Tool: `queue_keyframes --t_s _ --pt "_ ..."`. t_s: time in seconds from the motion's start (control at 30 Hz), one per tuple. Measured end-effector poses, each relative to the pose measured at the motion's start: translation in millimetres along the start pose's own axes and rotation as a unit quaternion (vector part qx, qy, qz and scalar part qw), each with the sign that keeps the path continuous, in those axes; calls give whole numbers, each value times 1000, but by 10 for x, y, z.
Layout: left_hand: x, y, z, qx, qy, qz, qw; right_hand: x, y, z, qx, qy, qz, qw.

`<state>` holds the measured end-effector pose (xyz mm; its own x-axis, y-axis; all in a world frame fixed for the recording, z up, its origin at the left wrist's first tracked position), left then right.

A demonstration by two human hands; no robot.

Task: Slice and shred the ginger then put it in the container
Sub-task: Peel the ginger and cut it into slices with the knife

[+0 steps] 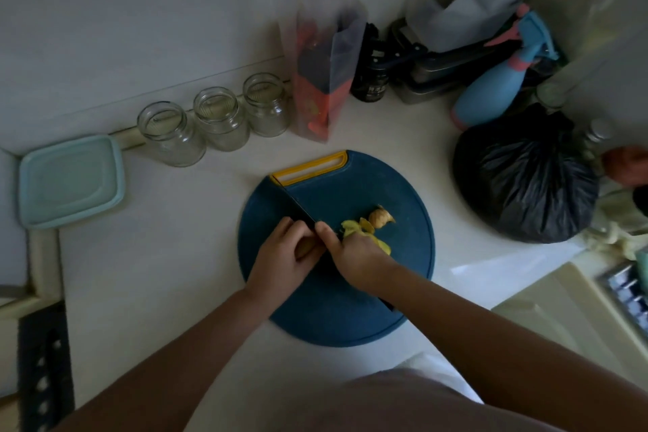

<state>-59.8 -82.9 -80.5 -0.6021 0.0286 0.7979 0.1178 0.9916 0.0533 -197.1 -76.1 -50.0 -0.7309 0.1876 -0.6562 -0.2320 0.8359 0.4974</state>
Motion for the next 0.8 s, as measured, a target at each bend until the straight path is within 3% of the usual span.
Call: queue_keyframes --t_s 0.17,0.37,0.47,0.63,0.8 --pt "1 9 19 -14 6 -42 999 272 288 38 -11 -6 11 1000" --pt "47 18 63 37 -60 -92 993 350 288 80 7 -1 9 1000" --pt "83 23 92 38 -88 -61 994 330 255 106 -55 42 1 998" --pt "132 11 94 52 -131 -14 990 384 241 62 7 -60 32 998" --pt "161 77 144 64 -140 5 988 194 34 64 -23 -48 21 998"
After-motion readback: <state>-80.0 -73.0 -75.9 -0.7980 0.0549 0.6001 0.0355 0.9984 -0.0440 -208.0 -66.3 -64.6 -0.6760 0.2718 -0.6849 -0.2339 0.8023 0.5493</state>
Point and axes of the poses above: each hand's wrist, its own y-axis away from the middle knuckle, its own z-axis out of the palm, x = y × z, the point moved 4 cm from there along -y, towards the middle knuckle, and after that the axes turned 14 degrees about -z, right-handed, at the moved point
